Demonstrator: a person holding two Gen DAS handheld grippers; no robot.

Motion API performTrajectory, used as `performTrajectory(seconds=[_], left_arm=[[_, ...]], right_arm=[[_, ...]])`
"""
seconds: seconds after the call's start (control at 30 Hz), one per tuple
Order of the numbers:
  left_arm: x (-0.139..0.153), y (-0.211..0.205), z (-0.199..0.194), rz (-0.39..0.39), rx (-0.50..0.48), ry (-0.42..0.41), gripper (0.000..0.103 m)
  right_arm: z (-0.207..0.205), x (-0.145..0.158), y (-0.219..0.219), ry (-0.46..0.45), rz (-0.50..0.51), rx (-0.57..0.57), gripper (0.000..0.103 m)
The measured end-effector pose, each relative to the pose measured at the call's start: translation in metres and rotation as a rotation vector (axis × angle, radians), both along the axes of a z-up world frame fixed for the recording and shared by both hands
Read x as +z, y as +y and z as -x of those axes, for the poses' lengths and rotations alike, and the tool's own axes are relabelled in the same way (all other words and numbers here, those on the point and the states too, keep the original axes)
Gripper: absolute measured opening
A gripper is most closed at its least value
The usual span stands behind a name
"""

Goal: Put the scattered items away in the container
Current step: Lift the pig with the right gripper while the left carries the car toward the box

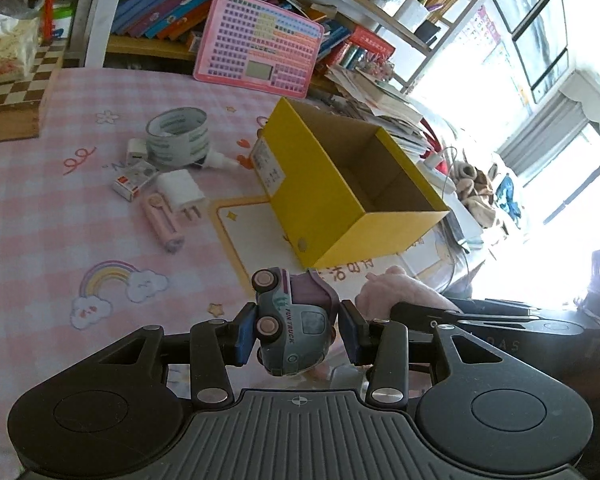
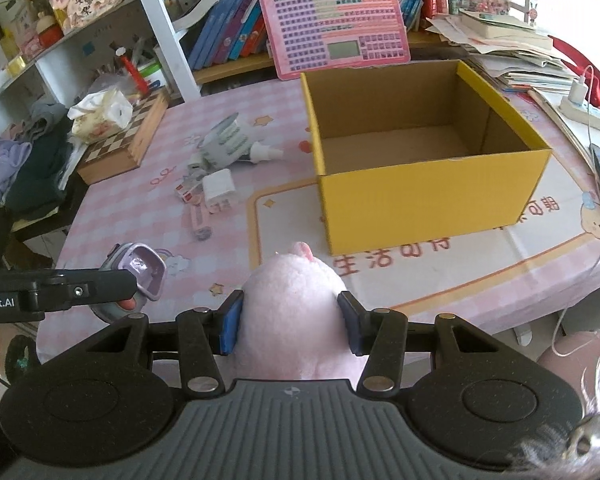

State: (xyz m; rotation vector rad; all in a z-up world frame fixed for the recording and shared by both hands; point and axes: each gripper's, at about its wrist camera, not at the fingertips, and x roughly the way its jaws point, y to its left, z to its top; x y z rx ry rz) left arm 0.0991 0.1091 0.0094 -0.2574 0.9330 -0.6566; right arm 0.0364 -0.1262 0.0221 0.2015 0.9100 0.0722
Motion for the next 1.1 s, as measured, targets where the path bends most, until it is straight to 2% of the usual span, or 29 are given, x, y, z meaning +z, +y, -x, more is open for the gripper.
performTrajectory(seconds=[0.57, 0.83, 1.1], left_arm=[[0.003, -0.120, 0.056, 0.005, 0.107, -0.028, 0.042], [0.013, -0.151, 0.056, -0.020, 0.118, -0.058, 0.041], [0.027, -0.173, 0.035, -0.042, 0.095, -0.112, 0.041]], right_arm=[[0.034, 0.004, -0.115, -0.026, 0.000, 0.119, 0.047], [0.031, 0.005, -0.148, -0.036, -0.016, 0.137, 0.047], [0.012, 0.012, -0.165, -0.058, -0.009, 0.136, 0.047]])
